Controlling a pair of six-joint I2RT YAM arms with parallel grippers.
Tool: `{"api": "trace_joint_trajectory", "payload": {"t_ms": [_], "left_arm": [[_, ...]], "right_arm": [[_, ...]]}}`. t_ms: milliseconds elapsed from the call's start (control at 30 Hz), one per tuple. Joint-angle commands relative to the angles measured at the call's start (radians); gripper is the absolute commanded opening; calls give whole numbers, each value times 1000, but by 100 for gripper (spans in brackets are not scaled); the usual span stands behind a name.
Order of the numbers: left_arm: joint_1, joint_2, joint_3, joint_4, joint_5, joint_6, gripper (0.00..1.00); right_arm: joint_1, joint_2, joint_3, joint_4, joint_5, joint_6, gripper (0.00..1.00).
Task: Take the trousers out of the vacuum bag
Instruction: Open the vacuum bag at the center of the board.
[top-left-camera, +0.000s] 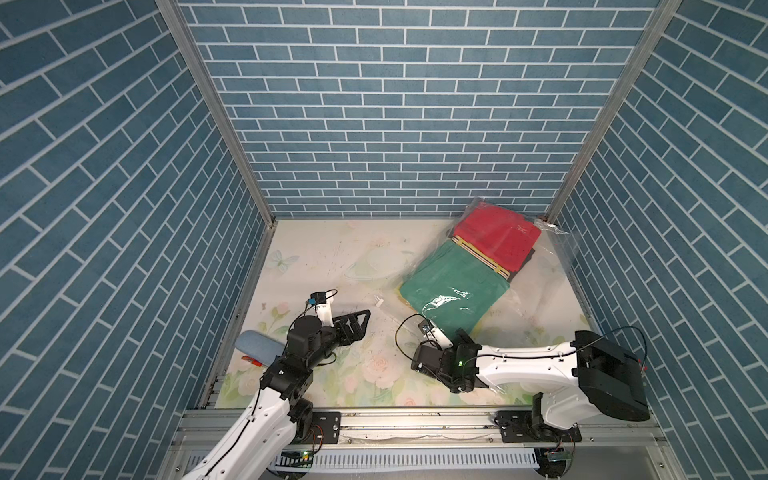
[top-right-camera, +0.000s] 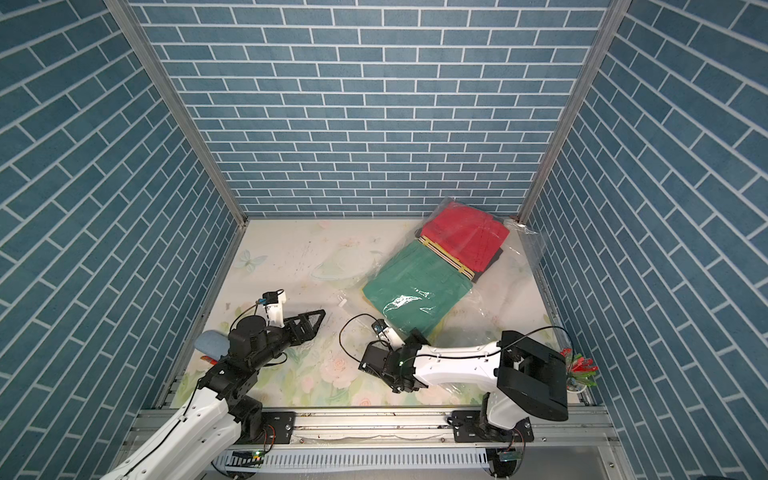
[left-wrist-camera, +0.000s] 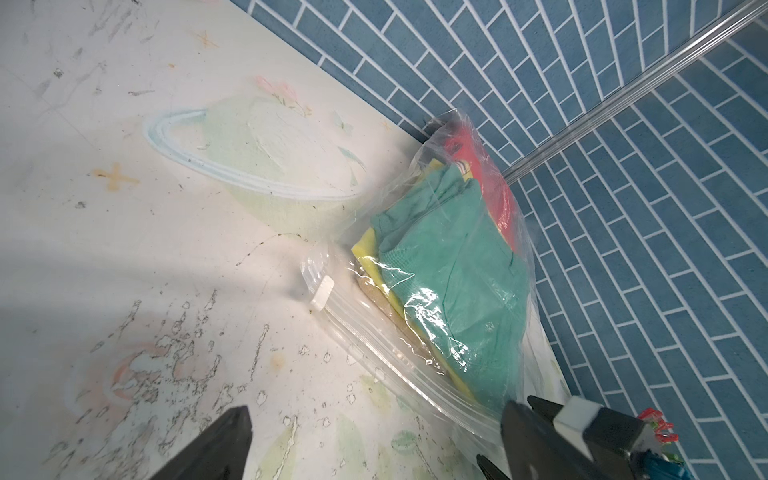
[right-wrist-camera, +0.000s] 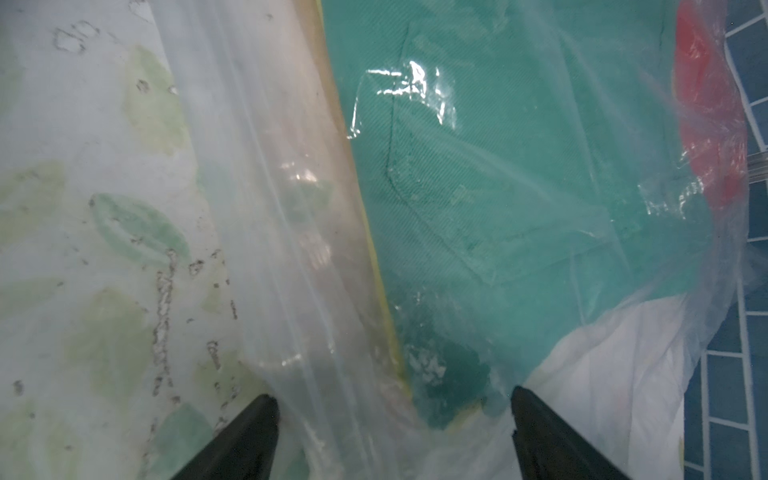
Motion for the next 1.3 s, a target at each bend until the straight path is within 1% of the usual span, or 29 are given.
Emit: {"api": "trace_joint_trajectory", "payload": {"t_ms": [0,133,300,367,567,633,767,833,967,1033,1100,1200,1267], "left_arm": [[-5,-5,-17,14,-6,-9,100],[-5,3,-23,26,-6,-17,100],[-5,7,-40,69,53,-18,99],[-5,5,-59,107,95,-29,100],[-5,-38,-117,182,137,-96,99],[-12,-44,-140,218,161,-125,100],[-54,-82,-187,275,161,-161,99],[-79,-99,-208,311,149,-192,100],[-151,-99,-236,377,90,-237,89],[-193,-78,-249,434,57,-261,88],[-237,-39,-255,494,26,-279,88],[-319,45,-253,569,-56,-299,88],[-376,137,-249,653,-106,-326,87]], "right_arm": [[6,26,38,-47,62,34,84],[5,37,48,-57,86,29,70],[1,34,51,-42,87,4,52],[-7,26,50,-27,77,-10,44],[-34,-20,54,18,29,-51,18],[-44,-47,59,37,3,-70,12],[-79,-99,85,57,-51,-105,3],[-97,-124,100,67,-82,-124,0],[-136,-163,139,85,-146,-156,0],[-158,-174,155,96,-177,-164,0],[-173,-180,171,100,-198,-167,0],[-196,-192,190,106,-222,-165,0],[-208,-204,193,113,-237,-166,0]]}}
